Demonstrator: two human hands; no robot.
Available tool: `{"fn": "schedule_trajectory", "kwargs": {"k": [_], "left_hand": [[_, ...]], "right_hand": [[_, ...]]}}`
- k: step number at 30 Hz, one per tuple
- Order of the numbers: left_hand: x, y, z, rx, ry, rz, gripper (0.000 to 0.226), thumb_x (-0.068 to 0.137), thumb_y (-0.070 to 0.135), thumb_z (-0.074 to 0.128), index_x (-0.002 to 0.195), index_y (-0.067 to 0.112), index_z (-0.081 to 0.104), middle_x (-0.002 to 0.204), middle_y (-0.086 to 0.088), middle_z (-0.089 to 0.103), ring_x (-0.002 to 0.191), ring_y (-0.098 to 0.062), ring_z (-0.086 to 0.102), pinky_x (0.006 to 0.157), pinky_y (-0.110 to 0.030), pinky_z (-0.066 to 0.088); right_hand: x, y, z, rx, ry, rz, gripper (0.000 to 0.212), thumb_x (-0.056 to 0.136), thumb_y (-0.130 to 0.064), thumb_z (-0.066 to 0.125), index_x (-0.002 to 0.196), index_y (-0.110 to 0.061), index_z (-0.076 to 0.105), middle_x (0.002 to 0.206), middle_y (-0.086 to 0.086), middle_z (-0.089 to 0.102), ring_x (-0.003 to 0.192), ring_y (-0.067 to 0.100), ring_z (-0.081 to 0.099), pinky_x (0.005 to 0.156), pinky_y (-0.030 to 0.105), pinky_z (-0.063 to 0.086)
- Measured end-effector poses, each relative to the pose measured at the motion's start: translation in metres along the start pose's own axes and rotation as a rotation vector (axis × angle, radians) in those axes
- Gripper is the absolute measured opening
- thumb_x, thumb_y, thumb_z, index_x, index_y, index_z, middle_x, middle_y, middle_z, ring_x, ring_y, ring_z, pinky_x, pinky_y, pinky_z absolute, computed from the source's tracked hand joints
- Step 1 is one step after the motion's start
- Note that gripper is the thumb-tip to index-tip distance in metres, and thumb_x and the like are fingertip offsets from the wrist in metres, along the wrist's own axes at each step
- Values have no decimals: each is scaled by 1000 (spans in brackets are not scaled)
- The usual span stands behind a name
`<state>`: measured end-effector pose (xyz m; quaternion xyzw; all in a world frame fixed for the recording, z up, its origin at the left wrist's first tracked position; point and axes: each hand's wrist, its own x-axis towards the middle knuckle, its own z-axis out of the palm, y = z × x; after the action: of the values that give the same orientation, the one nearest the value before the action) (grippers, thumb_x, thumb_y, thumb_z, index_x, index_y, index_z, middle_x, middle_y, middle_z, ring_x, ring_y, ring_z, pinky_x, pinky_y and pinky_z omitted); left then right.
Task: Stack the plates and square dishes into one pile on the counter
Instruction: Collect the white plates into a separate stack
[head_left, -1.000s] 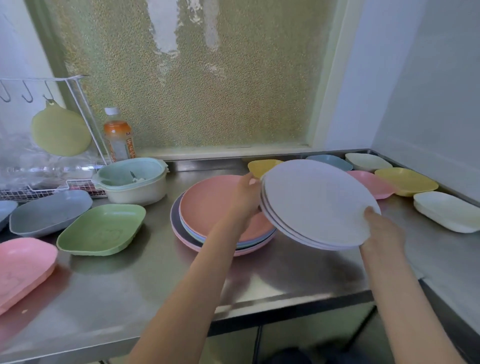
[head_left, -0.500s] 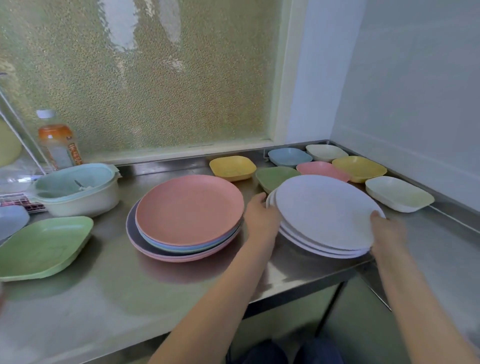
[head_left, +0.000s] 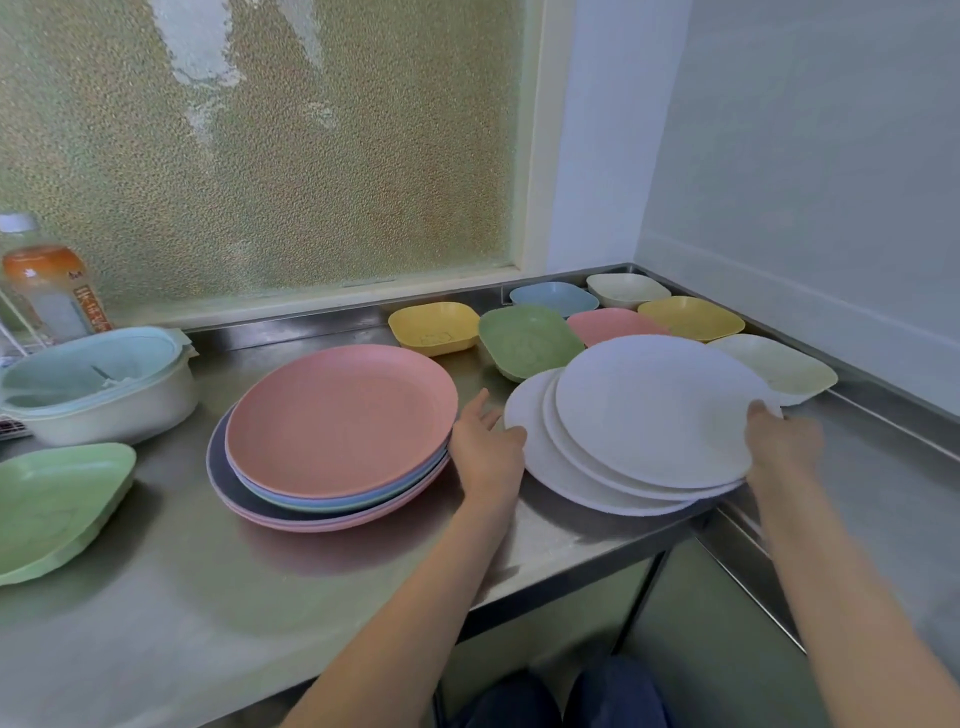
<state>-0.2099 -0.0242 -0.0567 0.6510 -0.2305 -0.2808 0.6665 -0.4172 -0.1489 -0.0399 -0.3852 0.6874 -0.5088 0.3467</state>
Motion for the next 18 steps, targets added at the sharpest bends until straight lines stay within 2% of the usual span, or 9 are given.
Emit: {"fn": "schedule_trajectory", "kwargs": {"k": [2,4,7,9,11,16,18], "left_hand": [[-1,-1,0,17,12,36,65,74,-10,56,136,8,46,130,-12,58,114,-16,57,90,-25,45],[-4,-2,1,75,43,119,60,76,-9,54,133,9,50,131,-7,59,115,-12,56,90,-20,41],[-10,-3,5,168,103,249,55,76,-7,50,127,12,57,123,-4,64,103,-7,56,84,-15,35],[-12,-5,7,208,145,271,53,77,-7,48,124,14,60,119,-5,66,102,-13,59,80,-16,35],[-12,-8,7,246,171,277,52,79,-8,45,123,14,61,119,-6,66,104,-20,60,81,-18,36],[-10,-13,8,310,173,285,51,83,-11,38,121,11,62,131,-12,59,121,-24,53,94,-23,38],[-10,-13,9,346,151,298,51,84,-11,37,123,10,61,133,-15,56,122,-27,52,96,-27,39]], "right_hand": [[6,-2,-12,-7,29,-56,37,93,-19,52,119,7,56,122,25,59,108,39,58,78,34,41],[9,-3,-26,-20,72,-80,34,92,-18,52,111,10,59,115,29,61,104,41,60,79,38,45],[12,2,-47,-18,139,-67,32,91,-16,53,107,11,60,112,29,62,102,40,61,81,43,48],[16,8,-63,-17,175,-38,33,91,-16,53,109,11,59,114,28,62,103,38,61,83,42,47],[20,15,-78,-22,219,-1,37,92,-18,52,114,11,57,119,28,60,109,38,59,91,41,45],[26,26,-118,-88,314,48,47,95,-23,48,122,15,48,129,28,54,119,37,52,98,40,40],[28,30,-131,-110,341,67,49,96,-24,47,125,16,45,131,29,51,121,38,51,98,42,40]]}}
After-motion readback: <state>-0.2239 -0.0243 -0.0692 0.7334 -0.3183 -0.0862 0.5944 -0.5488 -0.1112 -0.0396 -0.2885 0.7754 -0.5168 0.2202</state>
